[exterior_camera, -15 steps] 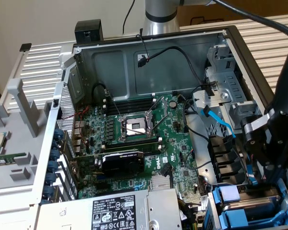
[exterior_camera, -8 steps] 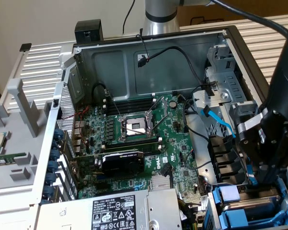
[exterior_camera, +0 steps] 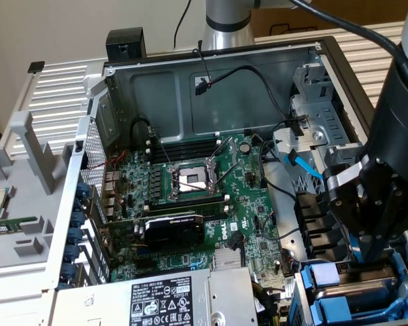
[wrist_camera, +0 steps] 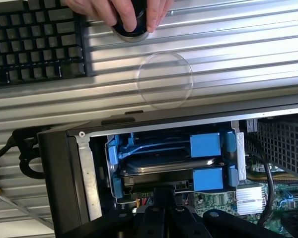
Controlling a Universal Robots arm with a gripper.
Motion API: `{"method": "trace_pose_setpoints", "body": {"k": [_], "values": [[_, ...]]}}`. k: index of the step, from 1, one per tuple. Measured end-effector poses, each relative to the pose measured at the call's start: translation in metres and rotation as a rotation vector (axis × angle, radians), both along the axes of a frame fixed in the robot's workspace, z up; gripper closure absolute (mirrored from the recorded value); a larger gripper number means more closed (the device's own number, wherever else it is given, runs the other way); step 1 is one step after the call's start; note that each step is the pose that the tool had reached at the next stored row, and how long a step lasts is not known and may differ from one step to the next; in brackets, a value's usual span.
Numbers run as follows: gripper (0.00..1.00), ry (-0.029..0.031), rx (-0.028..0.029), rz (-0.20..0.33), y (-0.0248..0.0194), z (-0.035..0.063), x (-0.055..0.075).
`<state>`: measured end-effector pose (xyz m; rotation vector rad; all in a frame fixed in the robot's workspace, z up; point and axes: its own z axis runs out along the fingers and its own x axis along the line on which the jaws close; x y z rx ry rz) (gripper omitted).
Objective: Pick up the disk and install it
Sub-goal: 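Insert the second disk wire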
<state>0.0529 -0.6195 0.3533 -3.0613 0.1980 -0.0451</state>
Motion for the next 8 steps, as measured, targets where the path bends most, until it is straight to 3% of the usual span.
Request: {"method": "trace_pose_setpoints", "body": {"k": [8], "values": [[0.89, 0.0000, -0.0001, 0.000, 0.0000, -0.0002, -0.0029]]}}
